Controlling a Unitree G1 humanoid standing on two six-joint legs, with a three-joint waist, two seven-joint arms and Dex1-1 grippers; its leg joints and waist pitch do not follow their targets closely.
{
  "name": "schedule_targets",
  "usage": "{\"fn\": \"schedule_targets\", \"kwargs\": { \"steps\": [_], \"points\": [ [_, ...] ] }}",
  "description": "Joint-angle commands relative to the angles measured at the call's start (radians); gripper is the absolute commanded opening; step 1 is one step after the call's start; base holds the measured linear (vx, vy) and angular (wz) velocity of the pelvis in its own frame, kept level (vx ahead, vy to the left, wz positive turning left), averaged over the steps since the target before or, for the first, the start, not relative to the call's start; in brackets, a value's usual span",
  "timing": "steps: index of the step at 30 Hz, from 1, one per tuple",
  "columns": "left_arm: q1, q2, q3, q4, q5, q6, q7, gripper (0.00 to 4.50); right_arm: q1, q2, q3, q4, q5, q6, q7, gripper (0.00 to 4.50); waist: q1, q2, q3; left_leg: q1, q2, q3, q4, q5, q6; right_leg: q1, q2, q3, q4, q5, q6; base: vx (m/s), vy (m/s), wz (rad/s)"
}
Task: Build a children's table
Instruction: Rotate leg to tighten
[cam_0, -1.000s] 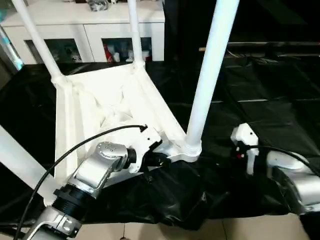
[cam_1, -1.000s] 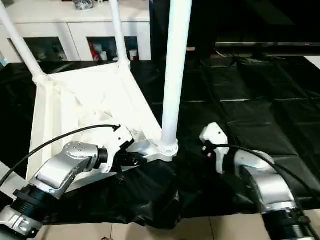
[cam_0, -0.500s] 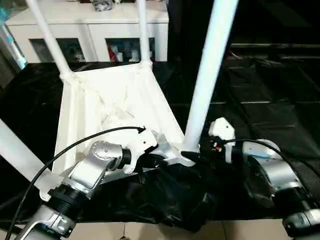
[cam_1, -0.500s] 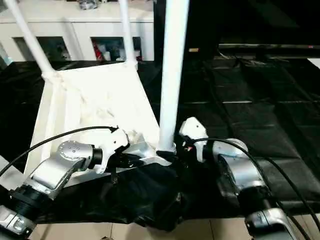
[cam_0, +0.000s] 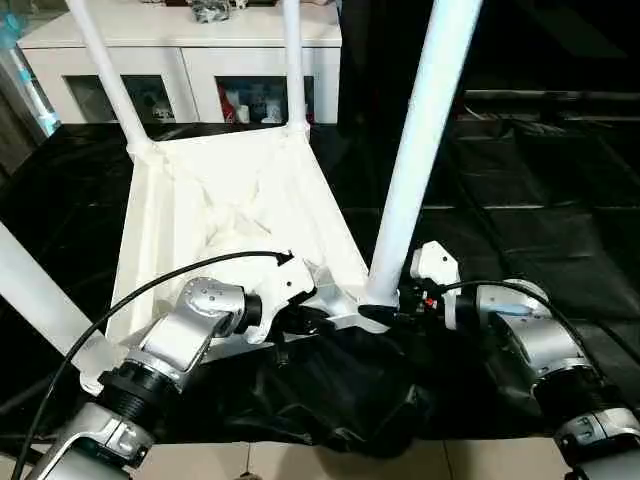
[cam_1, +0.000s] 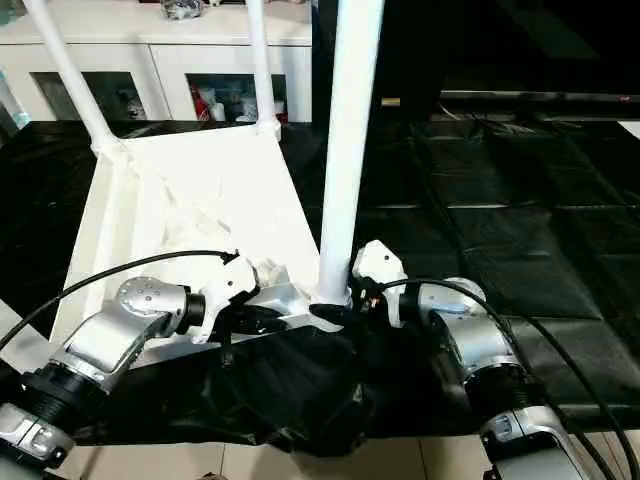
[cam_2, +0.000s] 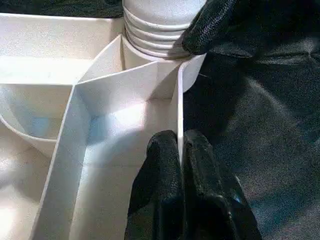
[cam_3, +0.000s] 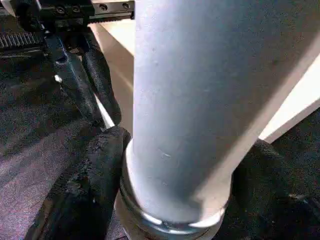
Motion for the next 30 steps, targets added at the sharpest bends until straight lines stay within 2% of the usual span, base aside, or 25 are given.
{"fn": "schedule_targets", "kwargs": {
  "steps": [1,4,5,6,7,8,10,11,13,14,16,17,18,20,22,23,24,25,26,27,28,29,30],
  "points": [
    [0.003,-0.005,-0.017,0.033,-0.007,-0.015,-0.046,0.00,-0.016,-0.001,-0.010,0.037,-0.022,0.000,-0.038,2.80,-0.003,-0.021,-0.048,0.011,0.061,-0.037,-0.071,-0.224,0.052,0.031,-0.080,0.054,-0.095,-0.351,-0.189,0.000,0.000,0.00],
    [-0.022,-0.037,0.003,0.085,0.012,-0.010,0.025,0.00,-0.017,0.024,-0.030,0.074,-0.035,0.003,-0.125,2.71,-0.006,-0.022,-0.044,0.015,0.059,-0.039,-0.074,-0.259,0.037,0.027,-0.082,0.052,-0.104,-0.429,-0.171,0.000,0.000,0.00],
    [-0.063,-0.083,0.027,0.161,0.033,-0.009,0.122,0.00,-0.018,0.064,-0.056,0.121,-0.052,0.021,-0.264,2.71,-0.009,-0.025,-0.043,0.017,0.059,-0.040,-0.075,-0.266,0.030,0.025,-0.082,0.053,-0.107,-0.458,-0.160,0.000,0.000,0.00],
    [-0.080,-0.101,0.037,0.191,0.040,-0.008,0.159,0.00,-0.018,0.080,-0.067,0.137,-0.056,0.029,-0.315,2.71,-0.012,-0.023,-0.041,0.019,0.057,-0.038,-0.075,-0.272,0.023,0.019,-0.079,0.053,-0.111,-0.473,-0.157,0.000,0.000,0.00],
    [-0.109,-0.130,0.051,0.243,0.050,-0.011,0.221,0.00,-0.023,0.107,-0.084,0.166,-0.067,0.050,-0.420,2.70,-0.018,-0.025,-0.041,0.024,0.056,-0.043,-0.076,-0.296,0.004,0.019,-0.080,0.048,-0.114,-0.509,-0.149,0.000,0.000,0.00],
    [-0.135,-0.155,0.064,0.286,0.058,-0.017,0.272,0.00,-0.029,0.130,-0.100,0.193,-0.076,0.070,-0.515,2.70,-0.021,-0.026,-0.043,0.023,0.056,-0.045,-0.079,-0.306,-0.004,0.022,-0.082,0.046,-0.115,-0.516,-0.139,0.000,0.000,0.00],
    [-0.196,-0.207,0.078,0.378,0.074,-0.039,0.368,0.00,-0.045,0.189,-0.117,0.229,-0.084,0.121,-0.666,2.70,-0.025,-0.028,-0.042,0.024,0.056,-0.047,-0.080,-0.326,-0.005,0.018,-0.082,0.046,-0.118,-0.523,-0.131,0.000,0.000,0.00],
    [-0.208,-0.217,0.081,0.397,0.078,-0.043,0.391,0.00,-0.049,0.199,-0.112,0.233,-0.096,0.123,-0.693,2.70,-0.027,-0.026,-0.042,0.031,0.054,-0.047,-0.079,-0.345,-0.009,0.012,-0.082,0.046,-0.124,-0.543,-0.126,0.000,0.000,0.00],
    [-0.232,-0.232,0.079,0.430,0.089,-0.059,0.421,0.00,-0.059,0.226,-0.106,0.243,-0.104,0.130,-0.729,2.70,-0.025,-0.027,-0.043,0.026,0.055,-0.049,-0.081,-0.348,-0.005,0.017,-0.088,0.045,-0.127,-0.554,-0.115,0.000,0.000,0.00],
    [-0.254,-0.247,0.080,0.462,0.098,-0.075,0.453,0.00,-0.070,0.260,-0.110,0.250,-0.094,0.134,-0.753,2.70,-0.026,-0.022,-0.043,0.026,0.055,-0.049,-0.082,-0.352,-0.004,0.014,-0.086,0.047,-0.129,-0.544,-0.112,0.000,0.000,0.00],
    [-0.272,-0.264,0.079,0.488,0.105,-0.095,0.461,0.00,-0.078,0.289,-0.095,0.251,-0.105,0.118,-0.750,2.70,-0.024,-0.022,-0.046,0.027,0.058,-0.049,-0.084,-0.351,0.001,0.016,-0.087,0.047,-0.127,-0.513,-0.120,0.000,0.000,0.00],
    [-0.278,-0.276,0.078,0.499,0.111,-0.109,0.450,0.00,-0.079,0.305,-0.084,0.245,-0.110,0.074,-0.720,2.70,-0.023,-0.022,-0.046,0.025,0.058,-0.048,-0.085,-0.342,0.002,0.017,-0.087,0.048,-0.125,-0.483,-0.128,0.000,0.000,0.00],
    [-0.283,-0.281,0.079,0.511,0.114,-0.117,0.450,0.00,-0.081,0.309,-0.084,0.247,-0.112,0.063,-0.720,3.04,-0.023,-0.022,-0.045,0.025,0.059,-0.047,-0.086,-0.344,0.004,0.016,-0.088,0.049,-0.127,-0.477,-0.130,0.000,0.000,0.00],
    [-0.282,-0.284,0.073,0.514,0.114,-0.142,0.418,0.00,-0.087,0.307,-0.088,0.244,-0.104,0.044,-0.702,3.39,-0.021,-0.024,-0.045,0.024,0.060,-0.045,-0.086,-0.339,0.012,0.018,-0.090,0.050,-0.125,-0.457,-0.144,0.000,0.000,0.00],
    [-0.267,-0.272,0.065,0.508,0.103,-0.187,0.346,0.00,-0.088,0.267,-0.094,0.220,-0.085,0.006,-0.625,3.49,-0.022,-0.027,-0.043,0.018,0.059,-0.046,-0.087,-0.337,0.021,0.021,-0.089,0.048,-0.125,-0.458,-0.144,0.000,0.000,0.00],
    [-0.265,-0.269,0.064,0.509,0.101,-0.191,0.338,0.00,-0.087,0.262,-0.095,0.216,-0.081,0.001,-0.614,3.73,-0.022,-0.028,-0.046,0.014,0.060,-0.047,-0.087,-0.332,0.026,0.027,-0.092,0.048,-0.123,-0.461,-0.139,0.000,0.000,0.00],
    [-0.263,-0.264,0.061,0.508,0.100,-0.202,0.325,0.00,-0.086,0.253,-0.099,0.210,-0.073,0.000,-0.593,3.73,-0.021,-0.027,-0.046,0.013,0.062,-0.047,-0.088,-0.318,0.028,0.026,-0.093,0.050,-0.122,-0.444,-0.144,0.000,0.000,0.00],
    [-0.255,-0.248,0.054,0.503,0.098,-0.229,0.289,0.00,-0.078,0.224,-0.103,0.185,-0.052,0.003,-0.522,3.73,-0.022,-0.031,-0.045,0.013,0.062,-0.046,-0.087,-0.316,0.032,0.026,-0.092,0.050,-0.122,-0.442,-0.147,0.000,0.000,0.00],
    [-0.245,-0.228,0.050,0.493,0.093,-0.244,0.246,0.00,-0.065,0.186,-0.102,0.150,-0.033,-0.003,-0.439,3.73,-0.016,-0.032,-0.045,0.014,0.061,-0.044,-0.085,-0.314,0.045,0.028,-0.094,0.051,-0.124,-0.443,-0.144,0.000,0.000,0.00],
    [-0.245,-0.228,0.050,0.493,0.093,-0.244,0.246,0.00,-0.065,0.186,-0.102,0.150,-0.033,-0.003,-0.439,3.73,-0.014,-0.031,-0.046,0.016,0.065,-0.042,-0.084,-0.299,0.052,0.026,-0.093,0.054,-0.120,-0.413,-0.153,0.000,0.000,0.00],
    [-0.231,-0.212,0.048,0.477,0.085,-0.286,0.193,0.00,-0.059,0.161,-0.105,0.136,-0.022,-0.009,-0.391,3.73,-0.014,-0.033,-0.046,0.015,0.065,-0.042,-0.085,-0.290,0.055,0.027,-0.093,0.054,-0.120,-0.400,-0.161,0.000,0.000,0.00],
    [-0.215,-0.194,0.048,0.454,0.070,-0.305,0.132,0.00,-0.050,0.133,-0.106,0.119,-0.007,-0.019,-0.331,3.73,-0.015,-0.036,-0.049,0.006,0.065,-0.042,-0.084,-0.265,0.064,0.035,-0.094,0.053,-0.112,-0.364,-0.177,0.000,0.000,0.00],
    [-0.204,-0.179,0.047,0.439,0.062,-0.315,0.086,0.00,-0.043,0.113,-0.106,0.103,0.008,-0.020,-0.278,3.73,-0.012,-0.034,-0.050,0.002,0.066,-0.044,-0.085,-0.251,0.069,0.040,-0.096,0.052,-0.108,-0.347,-0.180,0.000,0.000,0.00]
  ]
}}
